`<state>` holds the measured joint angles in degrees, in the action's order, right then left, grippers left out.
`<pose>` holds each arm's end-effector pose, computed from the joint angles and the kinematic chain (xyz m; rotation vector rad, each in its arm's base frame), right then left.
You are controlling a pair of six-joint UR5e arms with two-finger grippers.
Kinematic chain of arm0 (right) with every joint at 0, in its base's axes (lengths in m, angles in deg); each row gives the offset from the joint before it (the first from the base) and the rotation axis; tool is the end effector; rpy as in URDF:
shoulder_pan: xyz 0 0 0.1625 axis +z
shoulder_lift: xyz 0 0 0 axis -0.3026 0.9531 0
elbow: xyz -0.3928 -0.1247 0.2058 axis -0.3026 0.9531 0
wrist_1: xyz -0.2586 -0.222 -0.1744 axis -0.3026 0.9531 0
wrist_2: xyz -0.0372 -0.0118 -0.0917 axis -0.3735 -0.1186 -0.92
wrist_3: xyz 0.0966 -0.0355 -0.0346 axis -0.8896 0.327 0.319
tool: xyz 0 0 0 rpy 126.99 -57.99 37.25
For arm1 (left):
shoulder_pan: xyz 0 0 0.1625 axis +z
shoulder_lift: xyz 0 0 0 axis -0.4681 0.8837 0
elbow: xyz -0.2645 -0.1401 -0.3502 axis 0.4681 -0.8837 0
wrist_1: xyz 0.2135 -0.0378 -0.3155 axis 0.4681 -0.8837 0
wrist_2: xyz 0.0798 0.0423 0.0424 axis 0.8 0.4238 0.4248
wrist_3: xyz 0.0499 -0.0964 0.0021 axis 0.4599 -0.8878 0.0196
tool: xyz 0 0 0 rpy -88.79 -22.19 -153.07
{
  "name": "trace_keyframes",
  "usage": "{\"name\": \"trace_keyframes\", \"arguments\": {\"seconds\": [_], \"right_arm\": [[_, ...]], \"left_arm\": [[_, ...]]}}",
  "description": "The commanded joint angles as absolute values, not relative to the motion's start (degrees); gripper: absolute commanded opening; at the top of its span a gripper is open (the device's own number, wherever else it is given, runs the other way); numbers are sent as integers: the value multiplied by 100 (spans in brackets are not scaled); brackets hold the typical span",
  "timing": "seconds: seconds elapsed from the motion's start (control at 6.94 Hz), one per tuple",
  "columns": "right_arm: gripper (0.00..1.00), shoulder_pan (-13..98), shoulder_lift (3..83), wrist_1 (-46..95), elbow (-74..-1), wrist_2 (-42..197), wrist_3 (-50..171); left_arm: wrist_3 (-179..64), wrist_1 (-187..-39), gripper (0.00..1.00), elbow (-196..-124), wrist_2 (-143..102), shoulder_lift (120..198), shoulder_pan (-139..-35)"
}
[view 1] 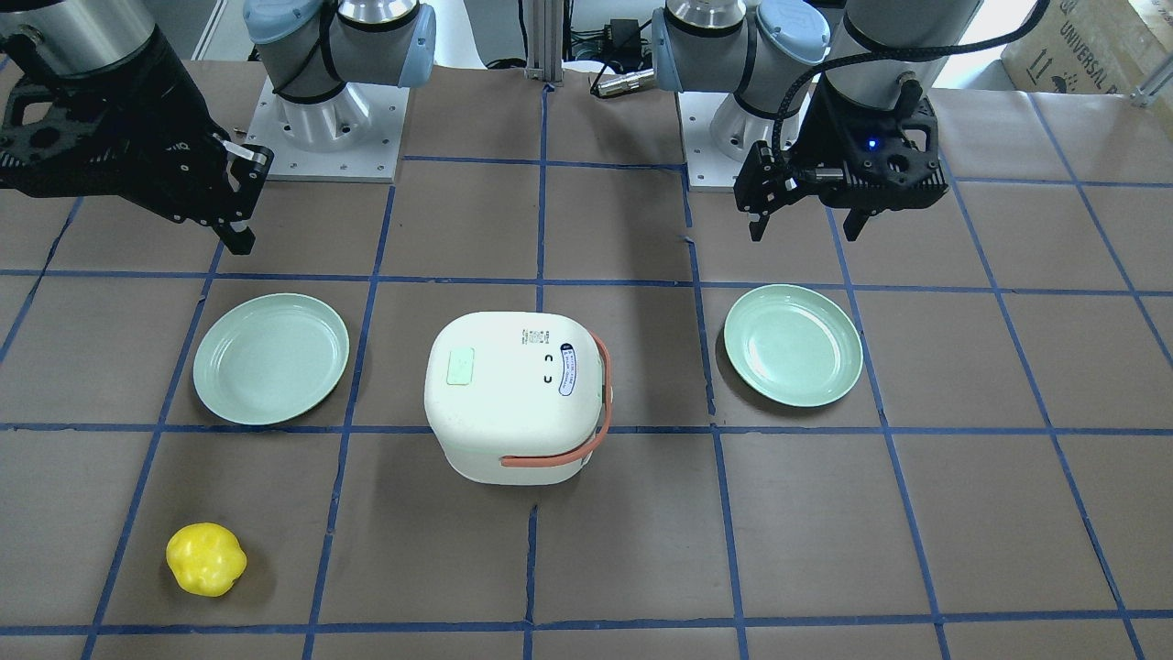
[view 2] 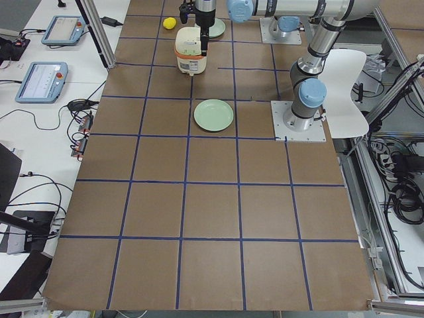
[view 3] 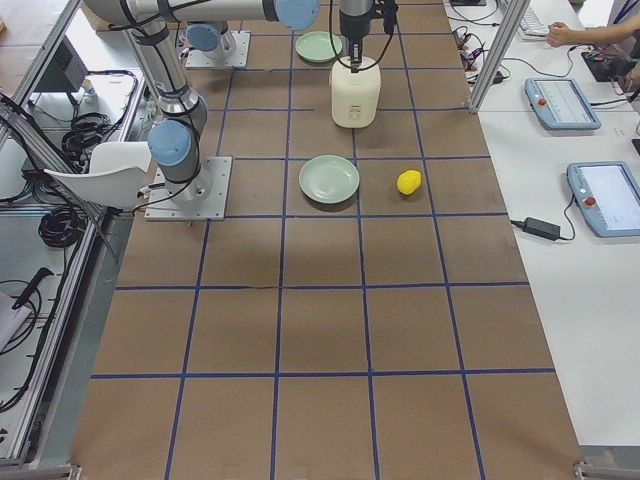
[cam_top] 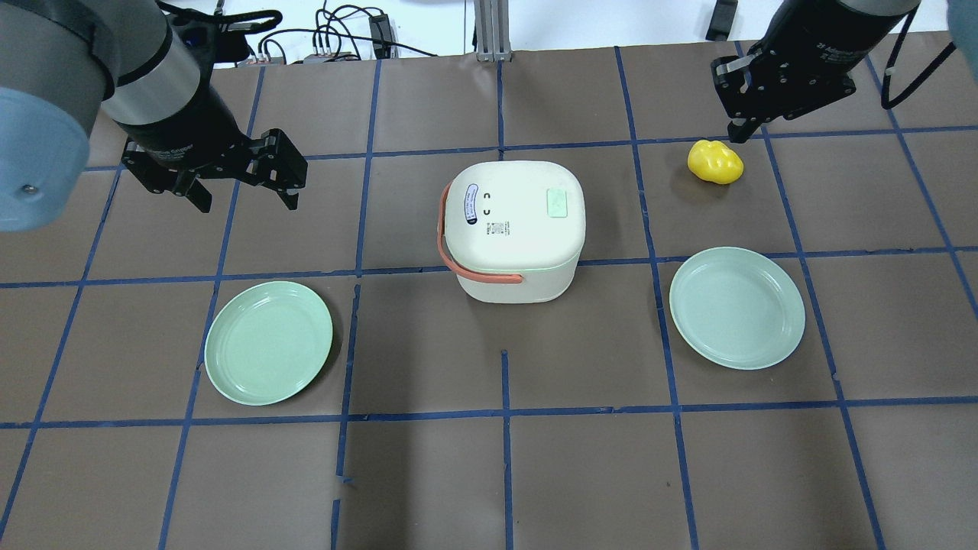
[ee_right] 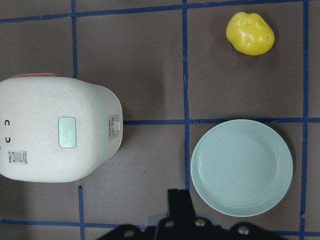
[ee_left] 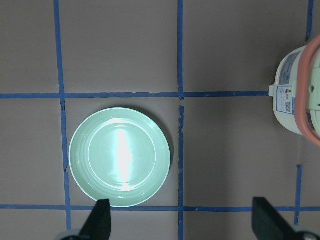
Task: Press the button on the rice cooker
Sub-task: 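Move the right gripper over the white rice cooker's lid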
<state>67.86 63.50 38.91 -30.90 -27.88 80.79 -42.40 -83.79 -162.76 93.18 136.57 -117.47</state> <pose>0.1105 -0.4760 0.5459 0.0208 3.0114 -0.1341 -0.1262 -0.4399 0.5122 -0.0058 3.1070 -0.0543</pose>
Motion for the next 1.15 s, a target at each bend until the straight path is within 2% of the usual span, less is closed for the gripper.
{"name": "trace_keyframes", "arguments": {"seconds": [0.0,0.43,1.01], "right_arm": [[4,6825,6268,3883,-3105,-2525,8070],[5,7430,6075,4066,-3149,-2584,7834],[5,7660,5854,4320,-3403,-2593,7745]], "left_arm": [[-4240,-8379,100,-16276,9317,13657,-11747],[-4240,-8379,100,-16276,9317,13657,-11747],[-4240,-8379,100,-16276,9317,13657,-11747]]}}
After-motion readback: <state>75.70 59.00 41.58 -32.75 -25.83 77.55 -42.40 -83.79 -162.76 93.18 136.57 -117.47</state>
